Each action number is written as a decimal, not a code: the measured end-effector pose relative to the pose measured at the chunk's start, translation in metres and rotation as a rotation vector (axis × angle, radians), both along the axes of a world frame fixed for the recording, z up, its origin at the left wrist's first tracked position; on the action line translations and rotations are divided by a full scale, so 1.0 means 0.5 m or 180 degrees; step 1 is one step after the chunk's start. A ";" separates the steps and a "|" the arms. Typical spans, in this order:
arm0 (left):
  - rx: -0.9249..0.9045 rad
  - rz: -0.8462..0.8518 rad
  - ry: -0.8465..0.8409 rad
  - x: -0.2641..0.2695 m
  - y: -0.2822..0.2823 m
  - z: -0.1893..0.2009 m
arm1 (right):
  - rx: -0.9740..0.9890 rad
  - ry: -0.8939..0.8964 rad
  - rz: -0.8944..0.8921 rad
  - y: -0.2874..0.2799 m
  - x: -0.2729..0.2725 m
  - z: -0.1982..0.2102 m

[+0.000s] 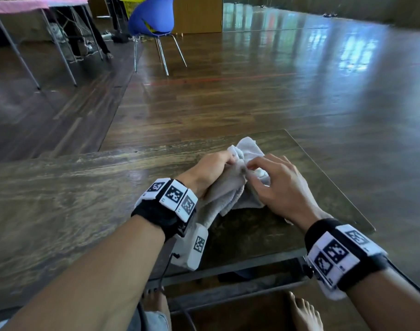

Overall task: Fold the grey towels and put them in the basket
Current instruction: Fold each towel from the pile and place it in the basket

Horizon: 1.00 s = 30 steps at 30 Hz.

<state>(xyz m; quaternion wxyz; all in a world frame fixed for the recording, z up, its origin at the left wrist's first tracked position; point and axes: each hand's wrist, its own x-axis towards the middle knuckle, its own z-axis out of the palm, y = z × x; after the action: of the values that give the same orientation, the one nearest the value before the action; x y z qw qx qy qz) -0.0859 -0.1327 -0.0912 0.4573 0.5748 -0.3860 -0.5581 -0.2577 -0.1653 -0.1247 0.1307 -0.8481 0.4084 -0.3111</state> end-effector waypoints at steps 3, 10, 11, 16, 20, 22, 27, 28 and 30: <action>-0.0076 -0.0036 0.0031 -0.003 0.001 -0.003 | 0.0407 0.0112 0.0485 0.002 0.006 0.000; -0.0185 0.0274 -0.0390 0.007 -0.015 -0.005 | 0.0172 0.0055 0.0315 0.002 0.004 -0.003; -0.0246 0.0471 -0.0444 0.016 -0.022 -0.004 | 0.0159 -0.0076 0.0284 0.002 0.002 0.001; -0.0299 0.1870 -0.0990 0.097 -0.029 -0.010 | 0.0026 -0.0828 -0.0062 -0.010 -0.029 0.025; -0.0299 0.2741 -0.1166 0.170 0.006 -0.030 | -0.0169 -0.1223 -0.0478 -0.015 -0.054 0.044; -0.0236 0.2501 -0.1849 0.183 0.025 -0.044 | -0.0161 -0.1239 -0.0580 -0.011 -0.061 0.049; -0.1313 0.0661 -0.3075 0.098 0.062 -0.039 | 0.0116 -0.0736 -0.0577 0.017 -0.050 0.041; -0.1456 0.0223 -0.2985 0.068 0.069 -0.035 | 0.0106 -0.0568 -0.0556 0.025 -0.046 0.037; -0.1582 -0.0355 -0.3049 0.013 0.075 -0.035 | 0.0061 -0.0370 -0.0438 0.036 -0.036 0.032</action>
<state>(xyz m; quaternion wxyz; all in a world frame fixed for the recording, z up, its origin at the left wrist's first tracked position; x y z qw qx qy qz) -0.0793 -0.0952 -0.1089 0.3221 0.6180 -0.7015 -0.1491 -0.2756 -0.1475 -0.1086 0.1405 -0.7973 0.4604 -0.3642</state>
